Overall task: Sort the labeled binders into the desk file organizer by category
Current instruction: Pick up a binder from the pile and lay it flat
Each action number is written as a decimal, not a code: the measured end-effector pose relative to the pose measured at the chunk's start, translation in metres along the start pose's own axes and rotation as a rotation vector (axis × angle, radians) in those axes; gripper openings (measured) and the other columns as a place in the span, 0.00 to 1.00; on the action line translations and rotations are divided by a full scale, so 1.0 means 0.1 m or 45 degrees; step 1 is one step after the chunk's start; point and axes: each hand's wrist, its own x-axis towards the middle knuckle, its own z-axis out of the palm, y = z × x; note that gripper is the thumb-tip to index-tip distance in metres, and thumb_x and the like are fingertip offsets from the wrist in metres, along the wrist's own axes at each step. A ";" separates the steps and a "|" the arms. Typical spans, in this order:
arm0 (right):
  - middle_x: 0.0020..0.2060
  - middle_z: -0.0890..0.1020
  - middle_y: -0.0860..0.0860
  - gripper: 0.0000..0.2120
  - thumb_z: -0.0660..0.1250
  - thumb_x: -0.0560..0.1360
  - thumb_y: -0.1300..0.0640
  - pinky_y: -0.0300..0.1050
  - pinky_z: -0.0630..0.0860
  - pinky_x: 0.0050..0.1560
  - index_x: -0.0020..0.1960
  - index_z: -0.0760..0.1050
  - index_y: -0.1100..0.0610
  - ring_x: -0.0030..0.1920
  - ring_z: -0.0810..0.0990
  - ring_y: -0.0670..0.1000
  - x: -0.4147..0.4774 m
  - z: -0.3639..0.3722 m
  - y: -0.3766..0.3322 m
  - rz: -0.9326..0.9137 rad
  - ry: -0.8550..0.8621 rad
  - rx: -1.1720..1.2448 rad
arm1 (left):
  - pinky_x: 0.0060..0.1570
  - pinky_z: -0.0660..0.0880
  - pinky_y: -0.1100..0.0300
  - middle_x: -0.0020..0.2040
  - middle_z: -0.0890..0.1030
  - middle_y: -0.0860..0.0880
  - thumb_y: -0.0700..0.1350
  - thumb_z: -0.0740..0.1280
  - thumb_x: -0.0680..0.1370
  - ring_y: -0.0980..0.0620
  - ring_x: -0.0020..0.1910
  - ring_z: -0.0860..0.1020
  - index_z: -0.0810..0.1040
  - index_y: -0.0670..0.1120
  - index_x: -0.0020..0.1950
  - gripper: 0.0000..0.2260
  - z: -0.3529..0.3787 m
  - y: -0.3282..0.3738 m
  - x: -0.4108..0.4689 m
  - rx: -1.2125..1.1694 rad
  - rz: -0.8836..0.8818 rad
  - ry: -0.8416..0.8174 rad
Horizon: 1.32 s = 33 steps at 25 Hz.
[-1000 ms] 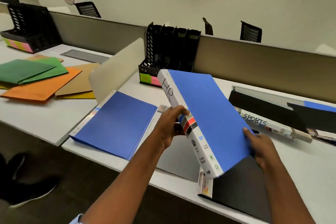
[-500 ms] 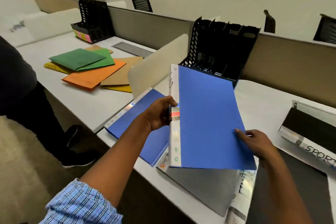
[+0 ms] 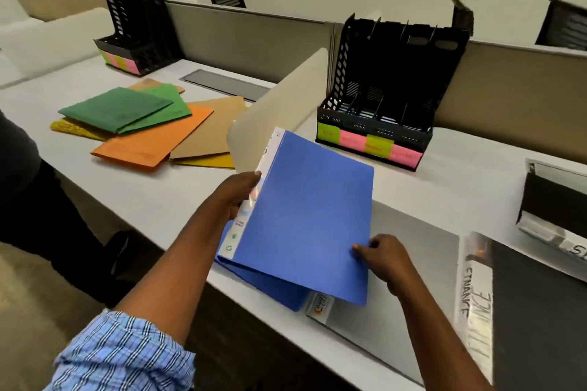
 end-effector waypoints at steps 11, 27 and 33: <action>0.71 0.67 0.57 0.32 0.67 0.76 0.46 0.46 0.66 0.66 0.75 0.60 0.56 0.70 0.68 0.57 -0.36 1.26 -0.49 0.088 0.069 -0.119 | 0.34 0.73 0.62 0.56 0.80 0.43 0.44 0.72 0.73 0.50 0.39 0.79 0.76 0.43 0.64 0.20 -0.74 -0.19 0.68 0.568 0.189 -0.144; 0.76 0.46 0.64 0.33 0.62 0.78 0.43 0.54 0.54 0.74 0.76 0.54 0.55 0.77 0.45 0.63 -0.53 1.95 -0.53 0.224 0.109 -0.340 | 0.60 0.69 0.48 0.64 0.73 0.36 0.41 0.71 0.73 0.37 0.63 0.70 0.71 0.36 0.65 0.23 -0.43 -0.48 0.70 1.021 0.750 0.123; 0.75 0.59 0.53 0.28 0.63 0.79 0.47 0.48 0.58 0.72 0.75 0.59 0.55 0.75 0.59 0.55 -0.66 1.79 -0.47 0.009 0.214 -0.322 | 0.67 0.66 0.52 0.66 0.75 0.40 0.39 0.69 0.76 0.42 0.69 0.70 0.74 0.37 0.66 0.19 0.11 -0.77 0.29 0.856 1.152 -0.379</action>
